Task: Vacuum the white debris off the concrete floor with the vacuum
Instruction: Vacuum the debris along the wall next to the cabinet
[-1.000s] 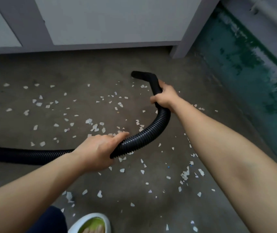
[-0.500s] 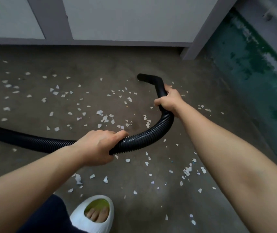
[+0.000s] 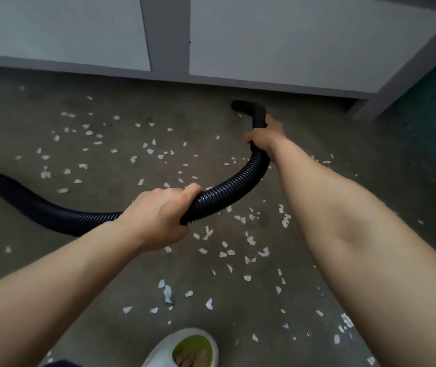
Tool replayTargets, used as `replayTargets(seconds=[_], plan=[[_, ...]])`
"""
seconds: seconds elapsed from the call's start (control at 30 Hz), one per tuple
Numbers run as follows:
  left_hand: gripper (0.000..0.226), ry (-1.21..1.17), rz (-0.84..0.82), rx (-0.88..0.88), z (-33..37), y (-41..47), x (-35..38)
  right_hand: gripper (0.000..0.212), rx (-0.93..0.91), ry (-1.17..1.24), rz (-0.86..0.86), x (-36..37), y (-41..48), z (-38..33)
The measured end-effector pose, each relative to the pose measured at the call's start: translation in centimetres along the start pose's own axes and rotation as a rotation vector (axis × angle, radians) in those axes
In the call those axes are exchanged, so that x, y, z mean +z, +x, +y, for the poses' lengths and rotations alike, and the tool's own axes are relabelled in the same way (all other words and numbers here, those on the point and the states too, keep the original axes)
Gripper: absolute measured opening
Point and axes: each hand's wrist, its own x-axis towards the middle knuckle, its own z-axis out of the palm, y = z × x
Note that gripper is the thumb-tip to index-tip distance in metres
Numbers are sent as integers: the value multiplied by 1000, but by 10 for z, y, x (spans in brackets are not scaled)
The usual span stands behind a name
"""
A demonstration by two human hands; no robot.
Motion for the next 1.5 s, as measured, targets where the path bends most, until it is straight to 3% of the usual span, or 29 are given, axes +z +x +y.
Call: replayTargets(seconds=[0.33,0.47,0.7,0.93,1.17,1.33,1.5], plan=[[54,1,-3,-9,-22,-12,1,100,-90,-68,-128,39,9,-20],[53,-3,-20,-22,-30,-22,1,99,-83,-75,-104,45,3,-17],[48,12,-25,105,4,-8,5,67,7,4,116,-16,-15,29],[47,-7,-18,136,15,-2,6,68,19,-36,83,-29,-18,25],[42,-19,-58,269,55,10,11,63,40,-82,288,-97,-55,64],[43,12,-125,398,112,19,22,67,150,-99,395,-156,-91,112],[42,9,-167,491,150,15,33,83,253,-71,330,-187,-113,146]])
